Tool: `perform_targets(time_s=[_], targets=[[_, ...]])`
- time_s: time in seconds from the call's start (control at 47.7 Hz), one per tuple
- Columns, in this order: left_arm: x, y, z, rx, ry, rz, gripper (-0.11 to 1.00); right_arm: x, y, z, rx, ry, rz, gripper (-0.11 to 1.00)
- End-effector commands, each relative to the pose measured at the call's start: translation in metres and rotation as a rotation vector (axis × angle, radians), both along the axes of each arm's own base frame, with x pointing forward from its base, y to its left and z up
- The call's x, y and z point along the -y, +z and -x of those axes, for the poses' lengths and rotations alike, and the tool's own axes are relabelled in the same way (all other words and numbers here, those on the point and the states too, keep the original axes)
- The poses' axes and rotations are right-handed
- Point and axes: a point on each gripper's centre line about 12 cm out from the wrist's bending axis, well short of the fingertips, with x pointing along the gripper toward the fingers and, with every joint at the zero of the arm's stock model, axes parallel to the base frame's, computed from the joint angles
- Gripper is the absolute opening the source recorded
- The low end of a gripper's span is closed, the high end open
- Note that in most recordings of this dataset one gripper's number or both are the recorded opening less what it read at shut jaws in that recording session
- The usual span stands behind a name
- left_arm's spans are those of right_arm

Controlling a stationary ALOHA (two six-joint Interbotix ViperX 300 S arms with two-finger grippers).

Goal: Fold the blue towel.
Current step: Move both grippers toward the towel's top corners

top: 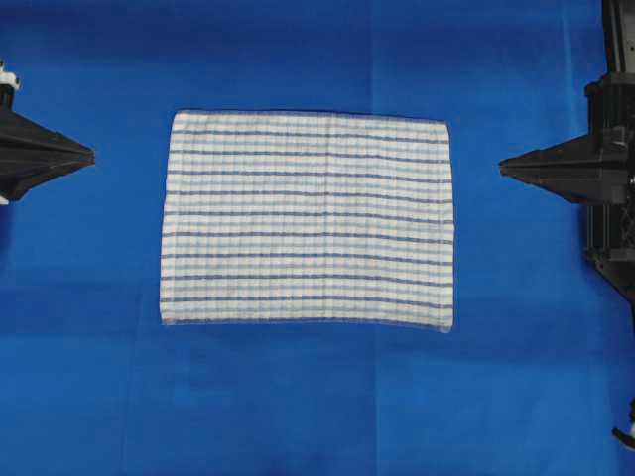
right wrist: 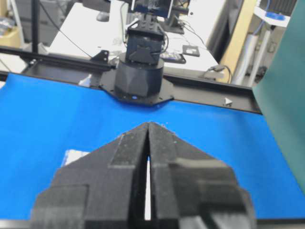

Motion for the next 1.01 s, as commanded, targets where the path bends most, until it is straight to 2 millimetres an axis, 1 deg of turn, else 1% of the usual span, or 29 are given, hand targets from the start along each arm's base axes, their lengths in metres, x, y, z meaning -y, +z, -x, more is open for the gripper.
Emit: perform_targets(time_s=[0.0, 0.168, 0.314, 0.461, 0.608, 0.65, 0.713, 0.755, 0.796, 0.838, 0.859, 0.901, 0.943, 0.985], targets=[[-0.001, 0.003, -0.001, 0.008, 0.005, 0.032, 0.0, 0.0, 0.003, -0.003, -0.002, 0.001, -0.009, 0.2], [-0.001, 0.006, 0.001, 0.021, 0.006, 0.027, 0.0, 0.0, 0.002, -0.008, -0.034, 0.001, -0.011, 0.2], [-0.004, 0.0, -0.002, -0.006, 0.021, 0.022, 0.0, 0.006, -0.004, -0.012, -0.078, -0.029, -0.04, 0.2], [-0.016, -0.015, -0.01, -0.073, 0.081, 0.023, 0.0, 0.02, -0.017, -0.019, -0.134, -0.098, -0.077, 0.2], [-0.032, -0.031, -0.018, -0.143, 0.15, 0.045, 0.01, 0.038, -0.037, -0.027, -0.211, -0.182, -0.122, 0.2], [-0.037, -0.037, -0.02, -0.167, 0.172, 0.05, 0.04, 0.043, -0.043, -0.029, -0.234, -0.201, -0.13, 0.2], [-0.042, -0.044, -0.023, -0.197, 0.191, 0.056, 0.16, 0.049, -0.051, -0.033, -0.269, -0.226, -0.143, 0.21], [-0.045, -0.051, -0.024, -0.223, 0.204, 0.059, 0.26, 0.052, -0.057, -0.035, -0.292, -0.241, -0.151, 0.27], [-0.048, -0.056, -0.027, -0.245, 0.214, 0.064, 0.38, 0.056, -0.062, -0.038, -0.315, -0.253, -0.157, 0.37], [-0.05, -0.062, -0.029, -0.273, 0.222, 0.068, 0.5, 0.059, -0.069, -0.04, -0.342, -0.265, -0.161, 0.49], [-0.051, -0.065, -0.03, -0.285, 0.226, 0.069, 0.58, 0.06, -0.072, -0.041, -0.351, -0.271, -0.164, 0.55], [-0.054, -0.072, -0.032, -0.314, 0.236, 0.074, 0.7, 0.063, -0.078, -0.043, -0.373, -0.281, -0.169, 0.69], [-0.058, -0.078, -0.035, -0.34, 0.249, 0.083, 0.79, 0.065, -0.083, -0.044, -0.394, -0.29, -0.174, 0.81], [-0.062, -0.085, -0.037, -0.365, 0.264, 0.091, 0.82, 0.068, -0.089, -0.046, -0.414, -0.301, -0.184, 0.88]])
